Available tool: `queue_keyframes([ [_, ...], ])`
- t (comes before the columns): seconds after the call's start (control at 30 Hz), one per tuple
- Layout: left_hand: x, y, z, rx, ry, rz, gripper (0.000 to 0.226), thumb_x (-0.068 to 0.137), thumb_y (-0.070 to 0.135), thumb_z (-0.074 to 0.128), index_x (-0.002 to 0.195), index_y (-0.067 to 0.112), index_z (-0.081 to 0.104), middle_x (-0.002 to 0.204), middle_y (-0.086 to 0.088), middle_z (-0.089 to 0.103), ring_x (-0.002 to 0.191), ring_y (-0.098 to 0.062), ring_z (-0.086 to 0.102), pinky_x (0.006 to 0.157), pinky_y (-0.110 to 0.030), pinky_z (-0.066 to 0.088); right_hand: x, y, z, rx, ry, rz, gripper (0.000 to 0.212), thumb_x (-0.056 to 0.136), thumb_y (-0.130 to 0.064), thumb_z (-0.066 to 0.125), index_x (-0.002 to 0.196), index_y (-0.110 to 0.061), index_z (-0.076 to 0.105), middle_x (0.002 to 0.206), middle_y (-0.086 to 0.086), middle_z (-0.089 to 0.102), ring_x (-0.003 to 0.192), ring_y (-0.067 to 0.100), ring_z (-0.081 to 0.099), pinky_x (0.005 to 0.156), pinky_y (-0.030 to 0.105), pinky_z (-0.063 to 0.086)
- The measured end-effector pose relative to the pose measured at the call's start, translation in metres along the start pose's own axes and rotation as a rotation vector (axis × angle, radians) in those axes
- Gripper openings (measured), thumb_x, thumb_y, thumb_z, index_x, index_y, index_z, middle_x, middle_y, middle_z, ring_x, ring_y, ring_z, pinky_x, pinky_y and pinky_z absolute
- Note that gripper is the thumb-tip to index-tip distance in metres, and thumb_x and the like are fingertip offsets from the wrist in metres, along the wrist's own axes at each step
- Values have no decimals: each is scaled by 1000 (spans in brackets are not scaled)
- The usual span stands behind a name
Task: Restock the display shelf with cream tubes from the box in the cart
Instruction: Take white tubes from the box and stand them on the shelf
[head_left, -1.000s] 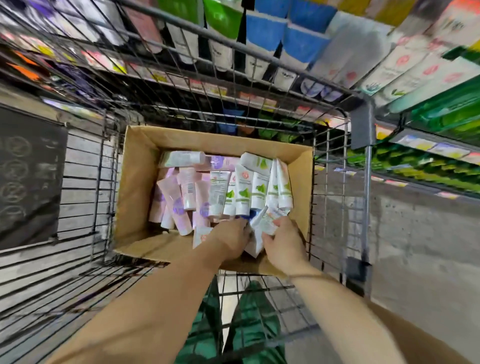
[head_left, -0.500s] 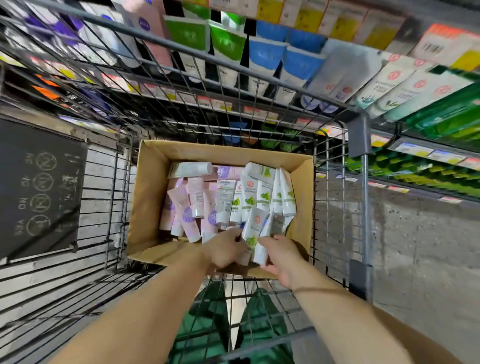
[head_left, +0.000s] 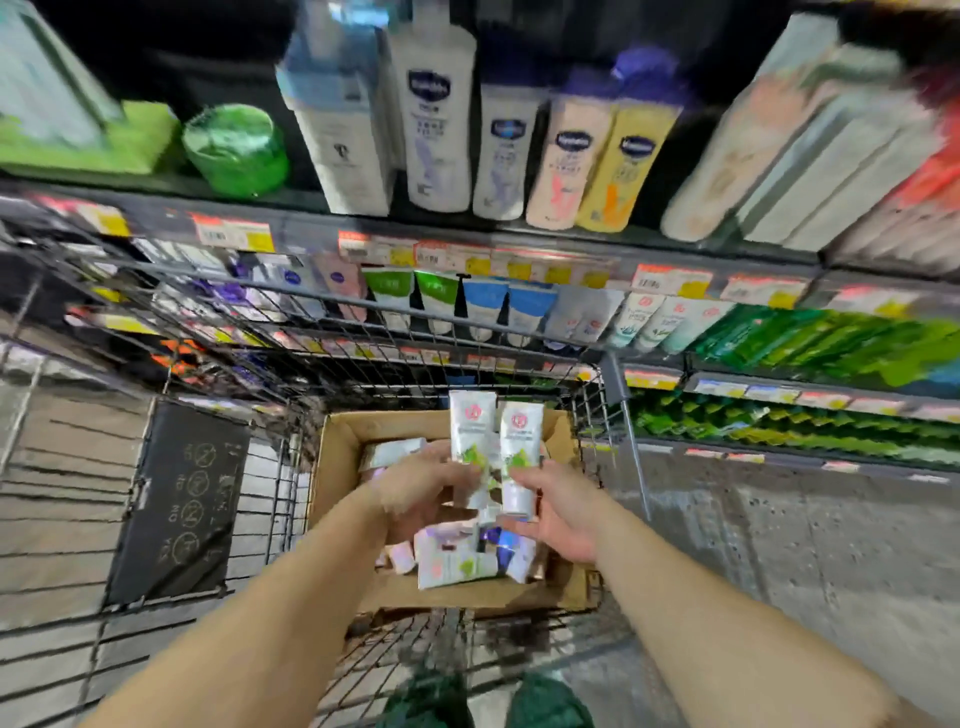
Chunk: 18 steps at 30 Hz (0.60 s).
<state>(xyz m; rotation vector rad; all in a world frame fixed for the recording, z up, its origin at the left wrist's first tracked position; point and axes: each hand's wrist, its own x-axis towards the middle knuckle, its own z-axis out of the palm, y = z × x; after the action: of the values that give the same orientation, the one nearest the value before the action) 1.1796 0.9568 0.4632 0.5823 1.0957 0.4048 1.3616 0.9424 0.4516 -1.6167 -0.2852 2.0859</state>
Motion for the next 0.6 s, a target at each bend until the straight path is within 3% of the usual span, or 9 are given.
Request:
queue_keyframes([
  [0.13,-10,43,45,100,-56,67,25,85,3,64,110,9,62,98,-11,64,85,-22,59,78,-35,54,-48,-31,-25,11,-7,-158,29,96,-10,56,124,-13,52,128,11,59,111,26,57,81,39,53],
  [0.2,-13,63,78,145,-89,112,22,89,1,60,107,13,65,99,-9,69,85,-21,63,80,-36,53,-72,-48,-46,47,-8,-245,32,95,-9,55,127,-11,51,124,12,62,110,27,59,87,42,51],
  [0.3,-8,84,138,184,-139,181,26,86,0,62,109,11,66,107,-16,70,93,-29,64,87,-42,51,-113,-71,-89,98,10,-368,31,96,-8,54,126,-12,50,119,11,63,98,23,61,72,36,52],
  [0.4,5,98,211,244,-243,230,47,80,4,70,125,6,58,120,-18,67,110,-35,63,85,-42,55,-160,-91,-152,138,35,-467,27,97,-7,53,123,-13,52,116,9,64,94,21,62,73,35,52],
  [0.5,20,100,305,246,-307,249,41,83,0,67,122,8,59,117,-12,69,106,-28,67,87,-41,54,-216,-104,-233,115,123,-585,17,97,-11,53,110,-19,59,99,1,69,86,16,62,75,31,48],
  [0.6,38,96,413,286,-309,295,39,87,1,64,124,9,58,113,-7,72,104,-26,67,93,-45,50,-279,-113,-326,30,271,-695,15,98,-18,54,111,-23,59,97,-4,68,81,11,59,67,26,41],
])
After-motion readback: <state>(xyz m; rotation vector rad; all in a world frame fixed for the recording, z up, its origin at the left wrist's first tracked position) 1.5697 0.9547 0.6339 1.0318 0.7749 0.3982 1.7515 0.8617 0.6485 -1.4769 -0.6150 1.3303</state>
